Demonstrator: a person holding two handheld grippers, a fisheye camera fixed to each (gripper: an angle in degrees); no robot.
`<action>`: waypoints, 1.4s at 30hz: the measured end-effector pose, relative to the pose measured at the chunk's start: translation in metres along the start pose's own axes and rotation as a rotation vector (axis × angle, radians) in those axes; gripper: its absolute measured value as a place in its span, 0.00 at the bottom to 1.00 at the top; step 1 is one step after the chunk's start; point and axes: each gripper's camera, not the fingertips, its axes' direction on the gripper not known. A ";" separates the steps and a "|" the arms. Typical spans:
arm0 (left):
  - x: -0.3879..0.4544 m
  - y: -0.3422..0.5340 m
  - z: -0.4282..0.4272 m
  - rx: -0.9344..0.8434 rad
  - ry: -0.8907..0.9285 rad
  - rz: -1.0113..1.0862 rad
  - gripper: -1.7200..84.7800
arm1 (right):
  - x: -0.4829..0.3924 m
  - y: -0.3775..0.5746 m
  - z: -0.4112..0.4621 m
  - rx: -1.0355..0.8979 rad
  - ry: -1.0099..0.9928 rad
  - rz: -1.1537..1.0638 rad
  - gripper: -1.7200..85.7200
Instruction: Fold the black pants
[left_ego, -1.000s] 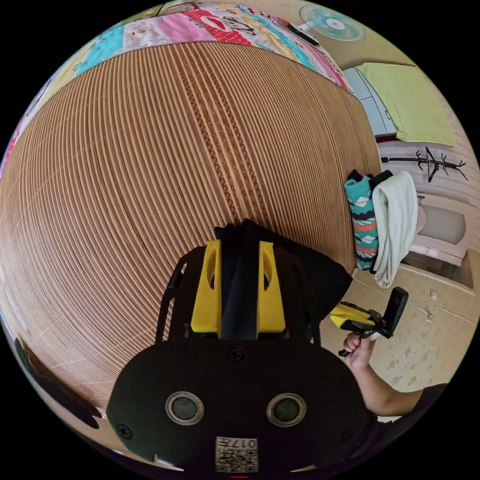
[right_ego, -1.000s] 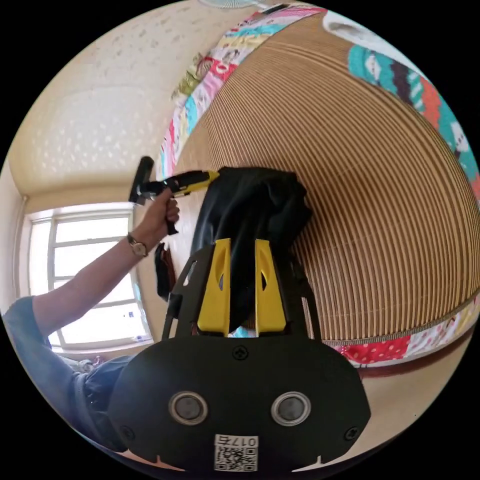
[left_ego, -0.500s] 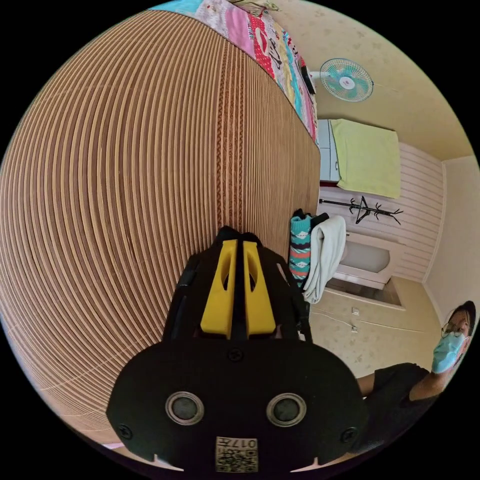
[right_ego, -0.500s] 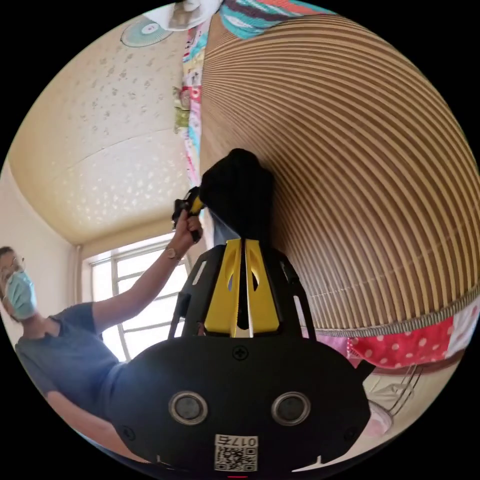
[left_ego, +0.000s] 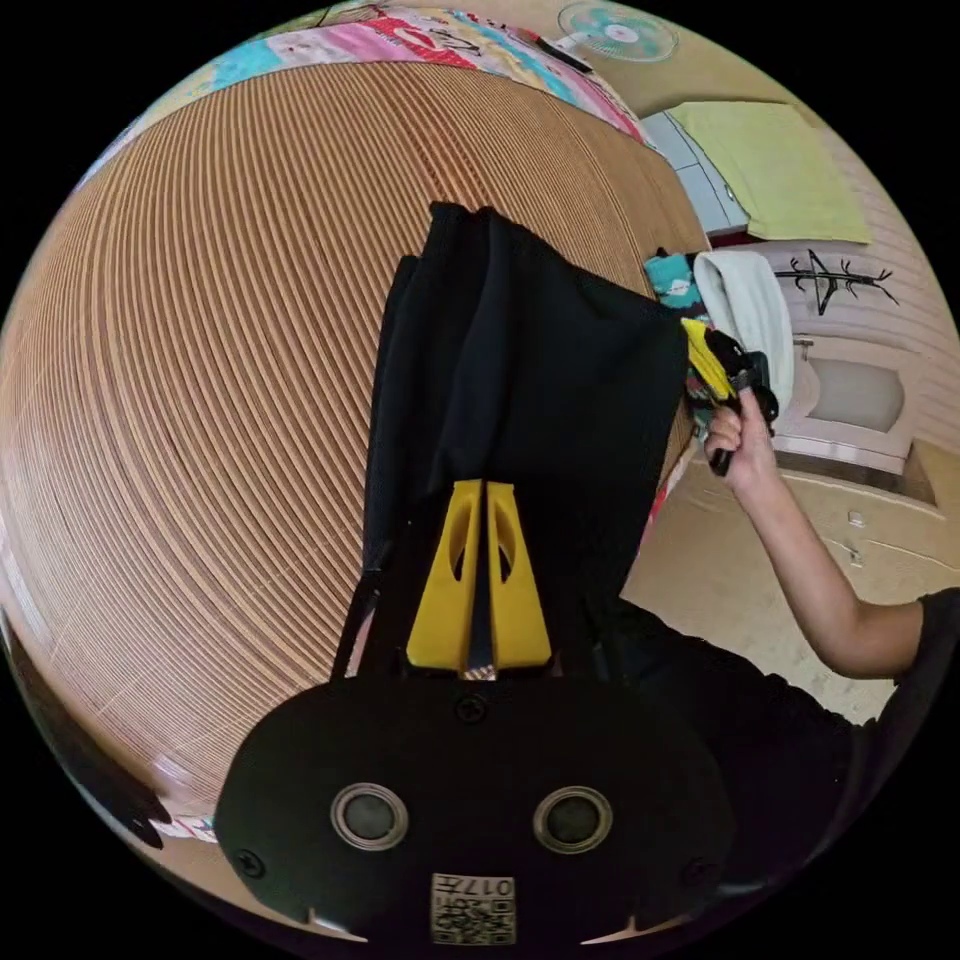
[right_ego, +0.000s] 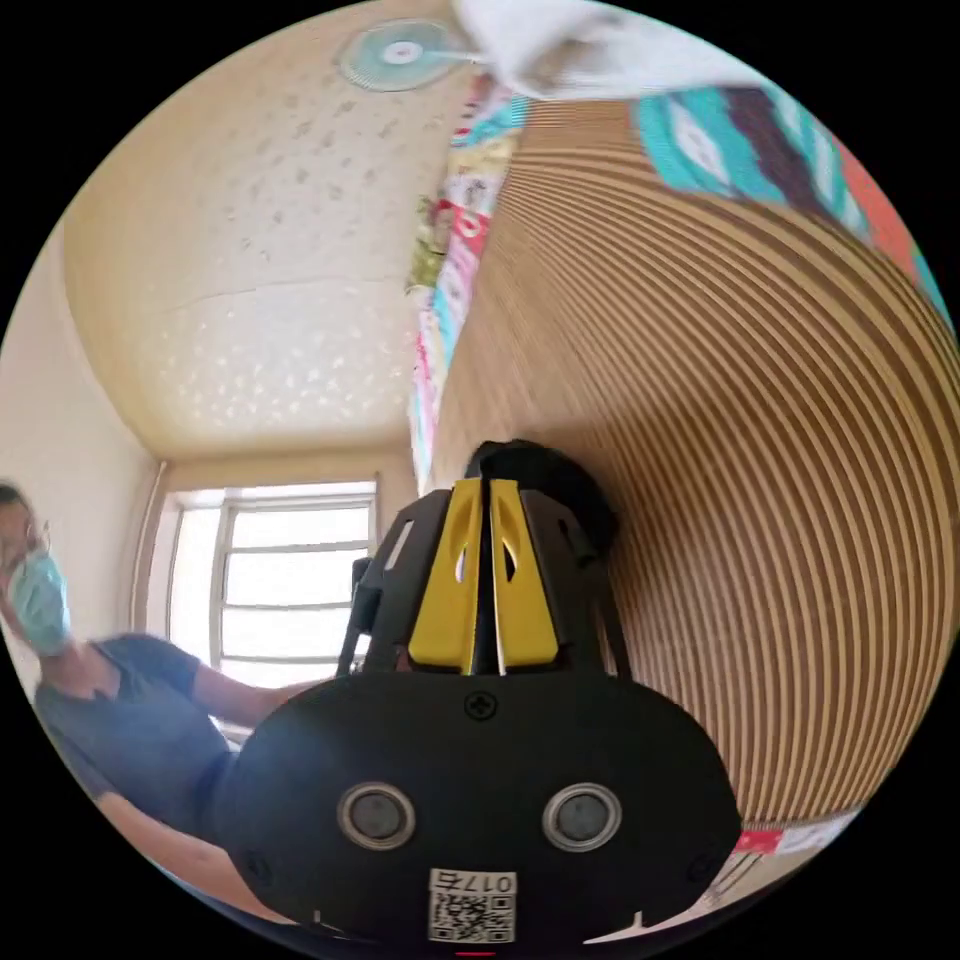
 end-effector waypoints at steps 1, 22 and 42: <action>-0.009 0.011 -0.009 0.036 0.034 -0.055 0.06 | 0.010 -0.002 -0.002 -0.014 0.004 0.048 0.07; -0.043 0.162 0.059 0.120 0.588 -0.688 0.21 | 0.111 0.035 -0.067 -0.015 -0.205 0.149 0.31; 0.021 0.204 0.003 0.103 0.895 -0.686 0.08 | 0.209 -0.009 -0.029 -0.347 -0.573 0.227 0.28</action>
